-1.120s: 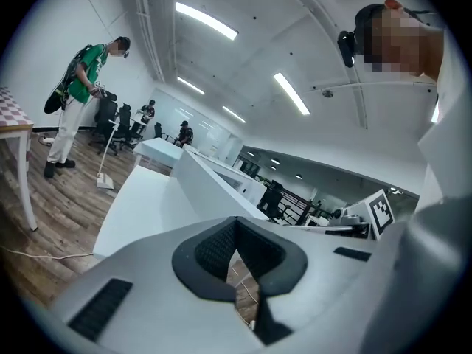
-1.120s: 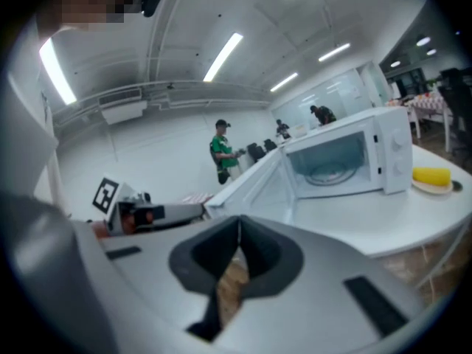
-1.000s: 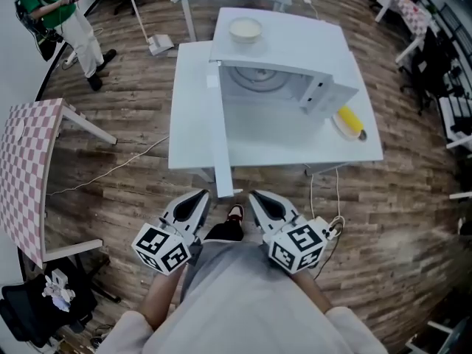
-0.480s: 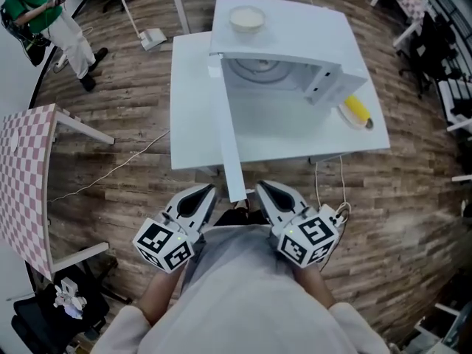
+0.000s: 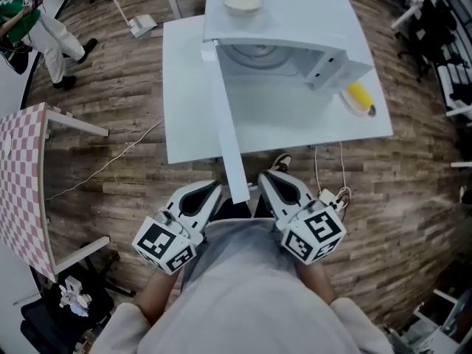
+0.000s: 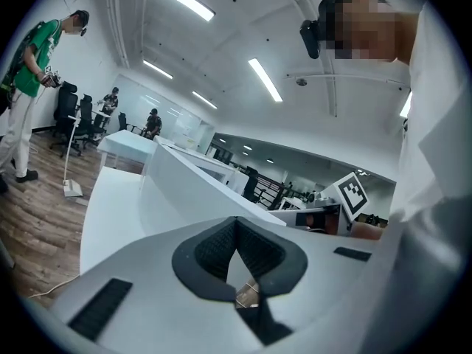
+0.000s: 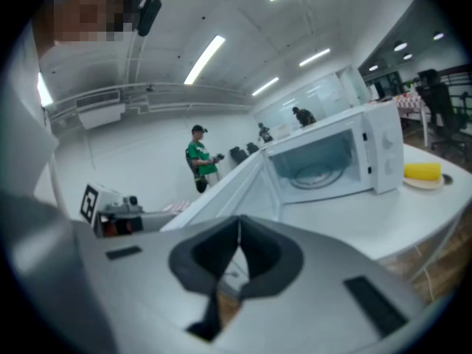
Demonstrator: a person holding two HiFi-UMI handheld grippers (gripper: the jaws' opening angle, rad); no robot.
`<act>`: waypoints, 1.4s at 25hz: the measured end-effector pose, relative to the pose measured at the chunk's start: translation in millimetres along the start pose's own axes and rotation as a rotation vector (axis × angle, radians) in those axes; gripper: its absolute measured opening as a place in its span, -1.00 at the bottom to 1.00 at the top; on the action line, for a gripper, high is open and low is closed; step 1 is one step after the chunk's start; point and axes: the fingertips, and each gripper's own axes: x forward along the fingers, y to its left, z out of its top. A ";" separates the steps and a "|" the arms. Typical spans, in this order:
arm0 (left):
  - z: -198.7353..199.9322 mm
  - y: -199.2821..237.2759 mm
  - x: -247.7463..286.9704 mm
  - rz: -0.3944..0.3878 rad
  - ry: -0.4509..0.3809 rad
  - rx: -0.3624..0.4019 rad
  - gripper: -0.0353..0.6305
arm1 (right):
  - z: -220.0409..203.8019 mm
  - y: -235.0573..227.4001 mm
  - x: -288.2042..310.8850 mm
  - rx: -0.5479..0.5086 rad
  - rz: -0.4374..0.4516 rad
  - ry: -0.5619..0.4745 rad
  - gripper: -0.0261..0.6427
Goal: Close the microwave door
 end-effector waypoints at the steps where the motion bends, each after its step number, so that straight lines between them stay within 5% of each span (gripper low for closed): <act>1: 0.9 0.0 1.3 -0.007 0.000 0.000 -0.84 | 1.9 -1.9 1.0 -0.002 -0.002 -0.001 -0.85; 35: 0.1 -8.4 19.0 -0.091 0.029 -0.049 -0.84 | 12.1 -12.8 -0.1 -0.007 -0.033 -0.019 -0.85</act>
